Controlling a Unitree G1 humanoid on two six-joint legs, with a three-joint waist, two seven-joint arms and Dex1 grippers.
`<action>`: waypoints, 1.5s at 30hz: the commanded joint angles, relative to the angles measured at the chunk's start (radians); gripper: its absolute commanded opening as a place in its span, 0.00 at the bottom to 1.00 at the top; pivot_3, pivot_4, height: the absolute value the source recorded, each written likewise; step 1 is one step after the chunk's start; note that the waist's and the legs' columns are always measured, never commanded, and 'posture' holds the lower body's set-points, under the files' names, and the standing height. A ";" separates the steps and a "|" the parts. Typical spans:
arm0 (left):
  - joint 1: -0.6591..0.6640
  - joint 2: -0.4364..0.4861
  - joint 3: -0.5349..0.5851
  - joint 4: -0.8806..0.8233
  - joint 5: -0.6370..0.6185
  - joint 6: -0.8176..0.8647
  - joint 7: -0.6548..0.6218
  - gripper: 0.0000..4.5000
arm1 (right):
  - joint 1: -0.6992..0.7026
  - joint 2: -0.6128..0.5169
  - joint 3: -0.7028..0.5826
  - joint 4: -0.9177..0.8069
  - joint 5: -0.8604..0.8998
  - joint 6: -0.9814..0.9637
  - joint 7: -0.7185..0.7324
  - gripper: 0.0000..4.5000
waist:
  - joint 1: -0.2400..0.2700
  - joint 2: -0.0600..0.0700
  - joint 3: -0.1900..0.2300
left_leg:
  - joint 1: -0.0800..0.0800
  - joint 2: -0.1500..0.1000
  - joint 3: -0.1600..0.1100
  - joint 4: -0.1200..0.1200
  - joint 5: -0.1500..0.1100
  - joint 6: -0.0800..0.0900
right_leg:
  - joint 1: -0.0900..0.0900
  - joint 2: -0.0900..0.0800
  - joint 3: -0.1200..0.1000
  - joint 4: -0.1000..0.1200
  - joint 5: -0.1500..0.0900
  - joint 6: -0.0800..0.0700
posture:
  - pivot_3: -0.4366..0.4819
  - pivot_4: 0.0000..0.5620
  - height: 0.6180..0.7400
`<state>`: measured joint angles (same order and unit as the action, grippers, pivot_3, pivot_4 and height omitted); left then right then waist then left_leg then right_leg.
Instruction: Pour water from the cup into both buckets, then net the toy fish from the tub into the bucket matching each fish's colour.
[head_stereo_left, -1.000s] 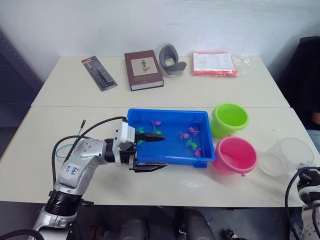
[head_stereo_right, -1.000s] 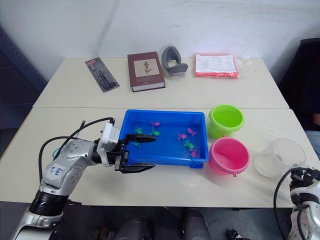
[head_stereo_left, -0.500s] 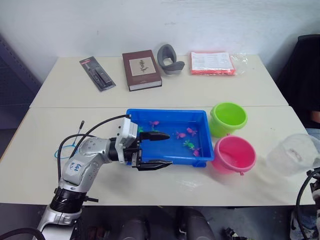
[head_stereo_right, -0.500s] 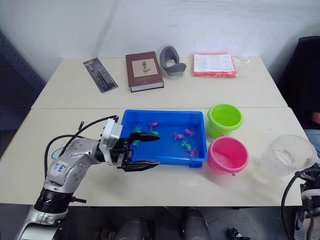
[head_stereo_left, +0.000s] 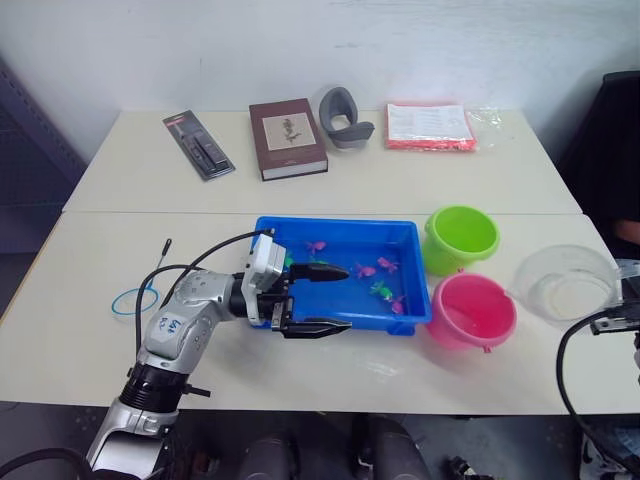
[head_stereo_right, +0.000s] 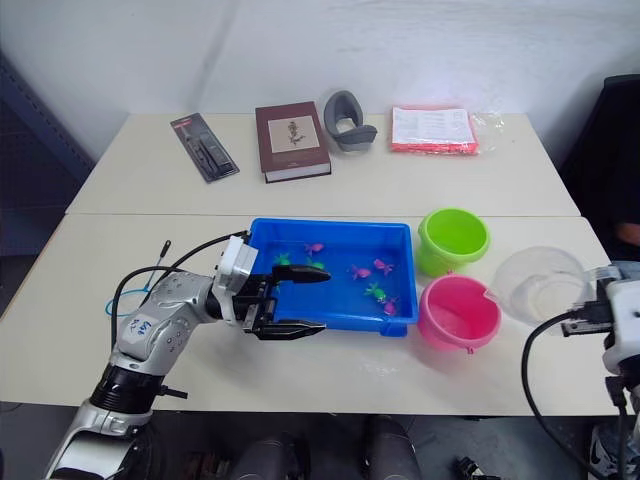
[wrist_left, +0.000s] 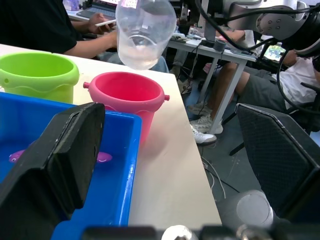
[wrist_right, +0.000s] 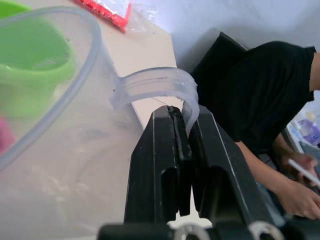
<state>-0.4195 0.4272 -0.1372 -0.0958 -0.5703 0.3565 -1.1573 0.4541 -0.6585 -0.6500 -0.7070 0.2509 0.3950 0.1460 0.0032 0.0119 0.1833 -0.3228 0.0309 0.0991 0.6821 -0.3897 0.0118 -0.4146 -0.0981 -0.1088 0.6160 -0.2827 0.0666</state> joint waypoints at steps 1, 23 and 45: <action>-0.019 -0.009 0.002 0.013 0.010 -0.030 -0.017 1.00 | 0.004 -0.039 0.040 -0.039 -0.197 -0.047 -0.007 0.00 | 0.000 -0.001 0.000 | 0.000 0.000 0.000 0.000 0.000 0.000 | 0.000 0.000 0.000 0.000 0.000 0.000 | 0.48 0.27 1.00; 0.004 -0.011 0.017 0.038 0.057 -0.097 -0.012 1.00 | -0.049 -0.023 0.117 0.059 -0.606 -0.319 0.027 0.00 | -0.001 -0.002 0.001 | 0.000 0.000 0.000 0.000 0.001 -0.001 | 0.000 0.002 0.000 -0.001 0.000 0.001 | 0.48 0.27 1.00; 0.017 -0.008 0.026 0.035 0.058 -0.111 0.006 1.00 | -0.137 0.086 0.109 0.102 -0.575 -0.334 0.088 0.00 | -0.003 -0.003 0.002 | 0.000 0.000 0.000 0.000 0.001 0.000 | 0.000 0.001 0.000 -0.001 0.000 0.001 | 0.48 0.27 1.00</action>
<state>-0.4133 0.4162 -0.1348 -0.0364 -0.5067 0.2593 -1.1526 0.3257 -0.5859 -0.5160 -0.5869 -0.3705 0.0462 0.2254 0.0003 0.0092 0.1849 -0.3230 0.0310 0.0990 0.6824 -0.3882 0.0115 -0.4144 -0.0968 -0.1091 0.6151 -0.2823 0.0675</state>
